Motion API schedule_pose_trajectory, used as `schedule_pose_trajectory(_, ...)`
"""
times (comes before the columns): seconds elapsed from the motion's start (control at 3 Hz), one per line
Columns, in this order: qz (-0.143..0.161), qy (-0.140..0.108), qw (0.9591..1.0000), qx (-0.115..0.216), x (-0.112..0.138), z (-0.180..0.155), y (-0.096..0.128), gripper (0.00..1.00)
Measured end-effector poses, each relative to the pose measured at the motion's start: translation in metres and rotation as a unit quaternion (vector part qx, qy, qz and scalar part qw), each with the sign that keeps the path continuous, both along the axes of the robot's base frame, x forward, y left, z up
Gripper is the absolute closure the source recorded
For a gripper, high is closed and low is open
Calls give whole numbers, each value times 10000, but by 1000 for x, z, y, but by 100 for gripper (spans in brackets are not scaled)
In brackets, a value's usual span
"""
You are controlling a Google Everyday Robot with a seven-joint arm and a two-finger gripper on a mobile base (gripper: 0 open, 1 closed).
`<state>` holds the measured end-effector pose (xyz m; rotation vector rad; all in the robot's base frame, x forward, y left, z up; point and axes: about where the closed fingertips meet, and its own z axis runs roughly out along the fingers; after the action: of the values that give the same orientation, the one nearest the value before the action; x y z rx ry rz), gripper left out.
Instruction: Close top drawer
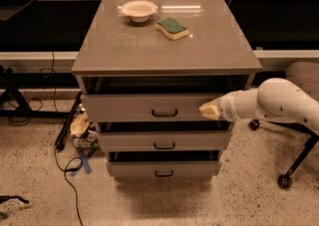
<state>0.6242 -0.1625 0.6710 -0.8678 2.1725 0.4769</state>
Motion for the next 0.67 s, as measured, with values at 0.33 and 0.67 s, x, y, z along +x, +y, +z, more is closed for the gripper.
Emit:
schedule_pose_trajectory(0.33, -181, 21, 9996, 192, -36, 14, -23, 100)
schedule_pose_trajectory(0.67, -521, 112, 9982, 290, -88, 36, -58, 100)
